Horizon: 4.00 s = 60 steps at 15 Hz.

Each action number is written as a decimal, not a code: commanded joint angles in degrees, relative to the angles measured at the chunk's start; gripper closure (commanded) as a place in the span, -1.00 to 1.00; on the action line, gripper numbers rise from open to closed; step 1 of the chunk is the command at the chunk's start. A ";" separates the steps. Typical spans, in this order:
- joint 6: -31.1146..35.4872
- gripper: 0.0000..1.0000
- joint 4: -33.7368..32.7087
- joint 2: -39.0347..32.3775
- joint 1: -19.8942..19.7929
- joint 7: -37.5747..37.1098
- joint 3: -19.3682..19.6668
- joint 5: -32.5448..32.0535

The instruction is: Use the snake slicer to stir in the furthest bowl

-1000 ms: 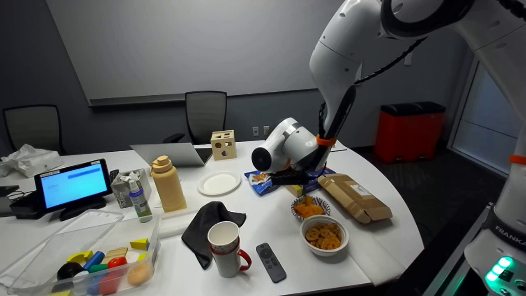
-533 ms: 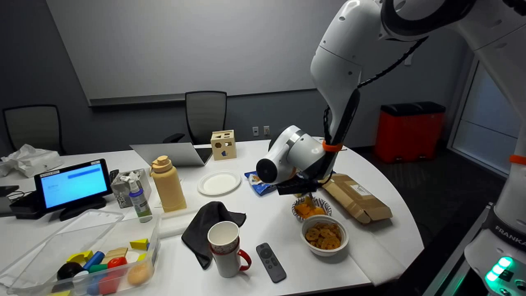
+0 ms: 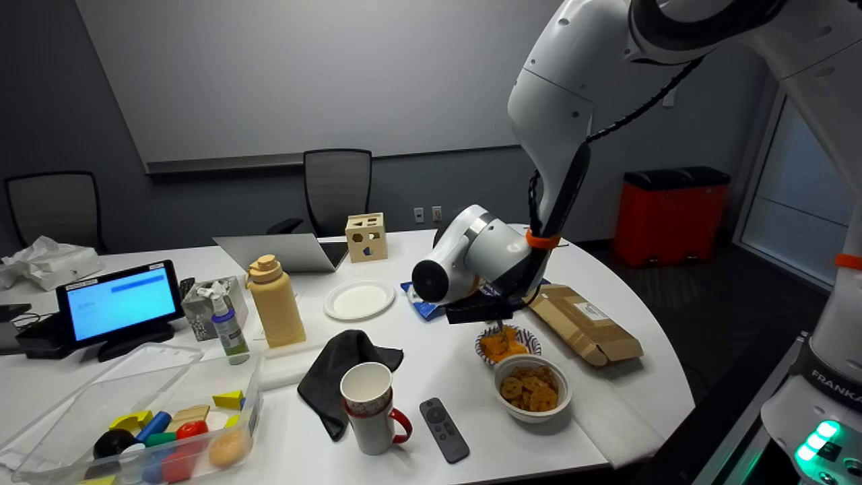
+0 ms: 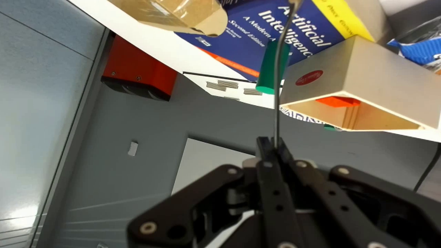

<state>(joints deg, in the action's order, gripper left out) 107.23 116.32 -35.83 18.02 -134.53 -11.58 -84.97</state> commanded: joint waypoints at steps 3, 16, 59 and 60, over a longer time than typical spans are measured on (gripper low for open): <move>-0.74 0.98 1.47 2.24 -0.13 -4.86 -0.57 -1.06; -1.96 0.98 6.14 3.02 -0.48 -3.20 -0.65 -3.64; 3.88 0.98 2.22 3.07 -0.28 -9.12 -3.14 -10.94; 3.80 0.98 2.32 2.54 -0.42 -9.49 -2.77 -11.69</move>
<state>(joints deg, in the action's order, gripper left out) 111.30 118.06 -32.71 17.60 -139.74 -15.45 -93.34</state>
